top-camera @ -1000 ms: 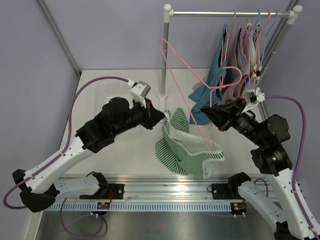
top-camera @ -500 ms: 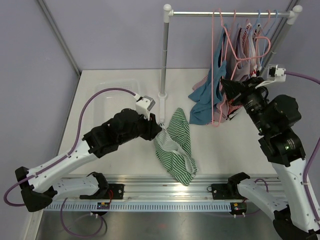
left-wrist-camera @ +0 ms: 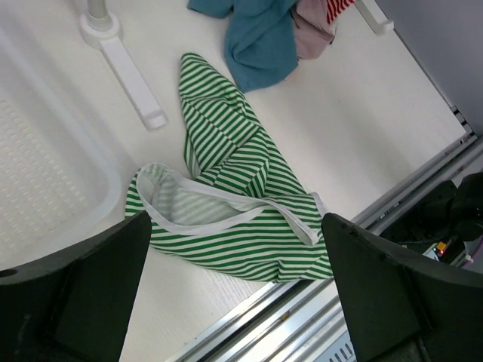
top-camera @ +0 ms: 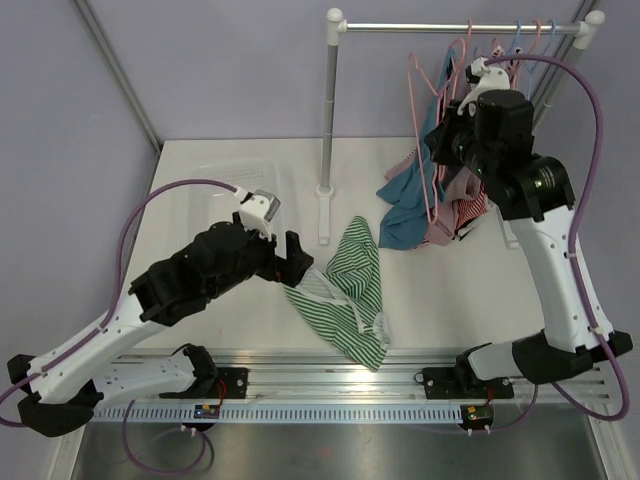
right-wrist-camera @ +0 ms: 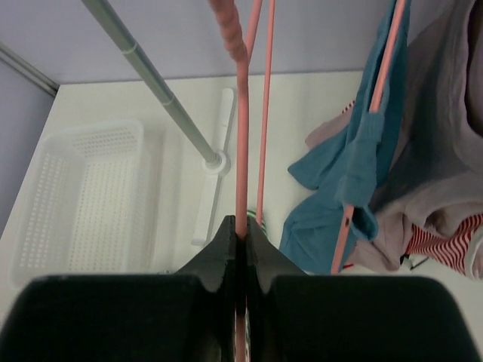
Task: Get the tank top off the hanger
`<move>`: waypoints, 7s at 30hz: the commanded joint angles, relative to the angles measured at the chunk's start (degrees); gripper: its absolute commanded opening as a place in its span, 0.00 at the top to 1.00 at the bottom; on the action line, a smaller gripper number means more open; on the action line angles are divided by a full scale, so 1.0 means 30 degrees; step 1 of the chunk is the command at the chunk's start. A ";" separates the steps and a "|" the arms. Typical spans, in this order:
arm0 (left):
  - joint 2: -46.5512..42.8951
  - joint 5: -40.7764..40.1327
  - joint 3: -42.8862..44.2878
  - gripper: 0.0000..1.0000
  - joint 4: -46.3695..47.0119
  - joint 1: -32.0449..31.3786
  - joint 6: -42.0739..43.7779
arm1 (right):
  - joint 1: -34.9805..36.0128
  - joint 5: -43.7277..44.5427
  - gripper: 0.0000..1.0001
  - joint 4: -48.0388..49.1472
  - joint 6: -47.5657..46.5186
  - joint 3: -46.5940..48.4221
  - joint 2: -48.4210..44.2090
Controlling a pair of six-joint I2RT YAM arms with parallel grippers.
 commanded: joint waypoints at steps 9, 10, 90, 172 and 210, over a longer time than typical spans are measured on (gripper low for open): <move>-0.3050 -0.2151 -0.1152 0.01 -0.0779 -0.0101 -0.0096 | 0.0042 0.0002 1.00 0.0081 -0.2803 0.9244 0.7775; -0.3634 -0.2121 -0.1504 0.01 -0.0570 -0.0159 -0.0154 | 0.0071 0.0060 1.00 0.0112 -0.3066 1.0292 0.8766; 0.3860 -0.6992 0.4935 1.00 -0.2001 0.3044 -0.0040 | 0.0042 -0.7646 0.01 0.2749 -0.0579 -1.0410 -1.3519; -0.4636 0.4998 -0.5111 0.01 0.0691 1.1588 0.2658 | -0.3620 0.2113 1.00 -0.1792 -0.3127 1.4199 0.9920; 0.8128 -0.2150 1.2552 0.01 0.4381 -0.3263 0.5143 | -0.3620 -0.9163 1.00 -0.7124 -0.2453 -0.2442 -1.0470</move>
